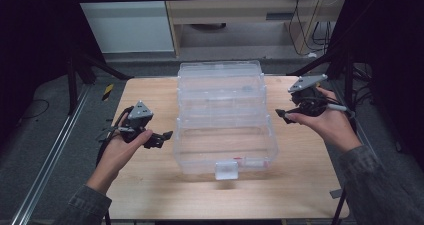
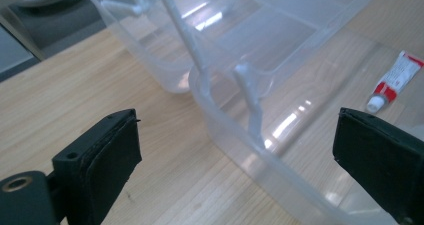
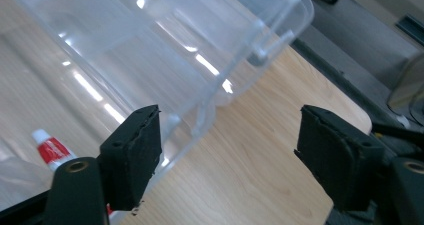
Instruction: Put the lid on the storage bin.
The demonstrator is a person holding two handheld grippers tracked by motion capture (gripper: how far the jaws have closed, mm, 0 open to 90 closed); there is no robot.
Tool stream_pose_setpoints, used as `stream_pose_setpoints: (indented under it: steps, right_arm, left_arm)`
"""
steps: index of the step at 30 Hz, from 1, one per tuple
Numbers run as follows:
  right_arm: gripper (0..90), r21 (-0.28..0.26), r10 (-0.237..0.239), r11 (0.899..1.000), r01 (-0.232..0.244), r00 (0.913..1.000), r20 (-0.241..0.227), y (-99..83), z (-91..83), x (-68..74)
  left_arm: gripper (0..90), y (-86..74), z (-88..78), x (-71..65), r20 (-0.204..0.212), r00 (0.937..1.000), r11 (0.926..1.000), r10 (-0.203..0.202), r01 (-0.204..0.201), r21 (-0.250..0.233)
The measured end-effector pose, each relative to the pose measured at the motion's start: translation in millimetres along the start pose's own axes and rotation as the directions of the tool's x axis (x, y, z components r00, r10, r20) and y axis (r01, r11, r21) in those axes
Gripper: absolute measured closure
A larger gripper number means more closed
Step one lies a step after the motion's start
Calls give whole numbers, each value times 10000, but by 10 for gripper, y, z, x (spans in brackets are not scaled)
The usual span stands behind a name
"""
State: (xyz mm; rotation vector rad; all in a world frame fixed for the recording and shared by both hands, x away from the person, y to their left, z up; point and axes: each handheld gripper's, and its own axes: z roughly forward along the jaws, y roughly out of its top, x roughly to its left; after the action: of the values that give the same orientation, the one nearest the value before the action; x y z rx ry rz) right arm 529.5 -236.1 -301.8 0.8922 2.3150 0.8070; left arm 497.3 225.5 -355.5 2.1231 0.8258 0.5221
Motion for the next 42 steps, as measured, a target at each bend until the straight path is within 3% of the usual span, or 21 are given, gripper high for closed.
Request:
stream_pose_setpoints:
  steps: [4,8,11,16,21,25,26,28,31,34,36,38,42]
  right_arm:
    - [351,-444,-327,9986,303,9979,-554,154,-17,26]
    - [457,-707,-847,9944,780,9917,-966,300,8,79]
    - [528,-571,-1367,9898,1309,9841,-1135,428,53,96]
    - [616,-213,-2207,9753,2199,9661,-1342,675,207,80]
    - [637,113,-2747,9598,2803,9474,-1642,836,394,48]
    - [637,278,-3047,9486,3151,9338,-1877,904,506,42]
    - [631,342,-3150,9442,3277,9281,-1984,913,528,46]
    - [623,520,-3471,9296,3648,9143,-2088,927,579,63]
    - [610,864,-3709,9149,3943,9057,-2055,942,650,55]
    - [614,918,-3875,9054,4145,8953,-2199,963,714,32]
    - [629,1117,-4034,8929,4363,8850,-2326,978,761,19]
    - [636,1282,-4176,8797,4579,8730,-2520,983,804,10]
    - [650,1675,-4276,8603,4815,8605,-2770,996,868,12]
  left_arm:
    - [40,55,-32,-162,450,9975,9985,542,-539,-65]
    - [36,143,-16,-273,903,9902,9941,1066,-1078,86]
    - [36,209,27,-336,1434,9796,9895,1411,-1440,98]
    - [35,267,177,-424,2219,9546,9759,1987,-2136,447]
    - [34,305,312,-466,2859,9320,9634,2229,-2554,816]
    - [41,324,347,-474,3110,9203,9583,2373,-2743,803]
    - [45,322,352,-476,3225,9140,9537,2464,-2878,869]
    - [57,314,360,-481,3302,9084,9478,2564,-3033,984]
    - [50,289,377,-489,3431,9010,9402,2656,-3208,1146]
    - [45,290,369,-496,3313,9035,9394,2720,-3240,1122]
    - [41,294,355,-505,3506,8946,9372,2771,-3321,1069]
    - [45,290,356,-518,3575,8901,9330,2827,-3416,1127]
    - [77,259,384,-551,3738,8826,9264,2851,-3538,1286]
